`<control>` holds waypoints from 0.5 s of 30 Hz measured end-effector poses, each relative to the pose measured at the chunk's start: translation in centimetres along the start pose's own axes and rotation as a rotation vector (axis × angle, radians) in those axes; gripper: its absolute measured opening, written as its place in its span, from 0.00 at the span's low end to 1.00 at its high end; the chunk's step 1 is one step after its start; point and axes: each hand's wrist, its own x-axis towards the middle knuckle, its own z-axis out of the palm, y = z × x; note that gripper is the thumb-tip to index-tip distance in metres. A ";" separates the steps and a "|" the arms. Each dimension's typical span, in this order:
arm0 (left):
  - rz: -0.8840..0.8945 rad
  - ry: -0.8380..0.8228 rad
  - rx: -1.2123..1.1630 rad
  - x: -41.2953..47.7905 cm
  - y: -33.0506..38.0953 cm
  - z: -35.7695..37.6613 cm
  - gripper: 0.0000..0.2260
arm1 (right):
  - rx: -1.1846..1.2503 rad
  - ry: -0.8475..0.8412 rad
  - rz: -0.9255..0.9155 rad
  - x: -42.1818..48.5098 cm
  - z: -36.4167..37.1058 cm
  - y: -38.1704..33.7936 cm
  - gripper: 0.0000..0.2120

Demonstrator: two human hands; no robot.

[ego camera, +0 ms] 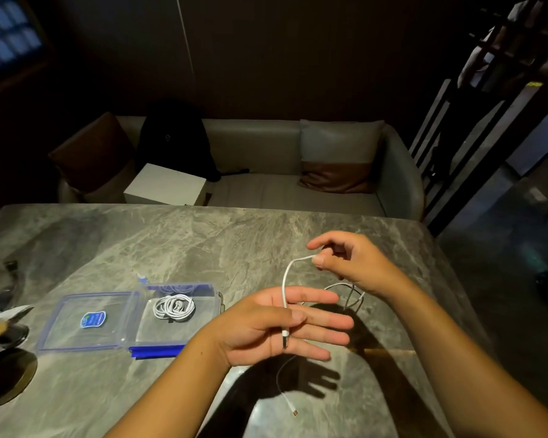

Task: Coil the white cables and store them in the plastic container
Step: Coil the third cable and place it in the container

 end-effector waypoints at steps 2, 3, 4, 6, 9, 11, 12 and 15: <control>-0.007 -0.011 0.030 0.1 0.2 0.1 0.19 | -0.084 -0.006 -0.050 0.3 0.0 -0.6 0.05; -0.002 -0.005 0.033 0.1 0.3 0.2 0.18 | -0.110 0.011 -0.076 0.5 0.0 -0.8 0.03; 0.007 0.002 0.029 0.1 0.4 0.3 0.18 | -0.111 0.034 -0.089 0.7 -0.1 -1.0 0.02; 0.027 0.010 0.001 0.0 0.4 0.3 0.18 | -0.066 0.071 -0.090 0.9 -0.2 -1.3 0.03; 0.032 -0.017 -0.039 -0.1 0.6 0.4 0.19 | -0.040 0.091 -0.089 1.0 -0.2 -1.5 0.03; 0.018 -0.044 -0.042 -0.1 0.8 0.5 0.21 | -0.039 0.105 -0.089 1.1 0.0 -1.6 0.03; 0.008 -0.049 -0.035 -0.2 0.8 0.5 0.21 | -0.029 0.119 -0.091 1.1 0.1 -1.6 0.03; -0.026 -0.052 0.013 -0.3 0.8 0.4 0.22 | -0.002 0.190 -0.105 1.2 0.1 -1.8 0.05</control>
